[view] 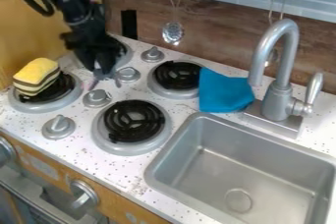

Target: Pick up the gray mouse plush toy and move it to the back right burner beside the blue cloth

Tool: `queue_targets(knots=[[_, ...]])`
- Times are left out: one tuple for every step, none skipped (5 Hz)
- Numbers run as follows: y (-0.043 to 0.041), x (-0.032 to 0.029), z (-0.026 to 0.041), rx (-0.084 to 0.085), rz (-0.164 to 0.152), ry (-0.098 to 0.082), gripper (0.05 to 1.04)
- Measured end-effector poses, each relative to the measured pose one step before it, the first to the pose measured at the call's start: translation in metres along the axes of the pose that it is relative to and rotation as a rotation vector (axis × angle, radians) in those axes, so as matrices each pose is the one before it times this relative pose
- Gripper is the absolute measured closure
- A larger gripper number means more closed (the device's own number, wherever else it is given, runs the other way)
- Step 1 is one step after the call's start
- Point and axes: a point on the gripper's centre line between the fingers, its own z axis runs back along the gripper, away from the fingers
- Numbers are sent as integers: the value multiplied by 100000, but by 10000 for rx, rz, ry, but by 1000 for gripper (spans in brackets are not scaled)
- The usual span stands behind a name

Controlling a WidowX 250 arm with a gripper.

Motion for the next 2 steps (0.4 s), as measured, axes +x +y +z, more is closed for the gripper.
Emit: queue_targets(knots=[[-818,1621,-1982,-93,-54,-96,589],[-2499,2088,-1673,-127,-494,-104,589]])
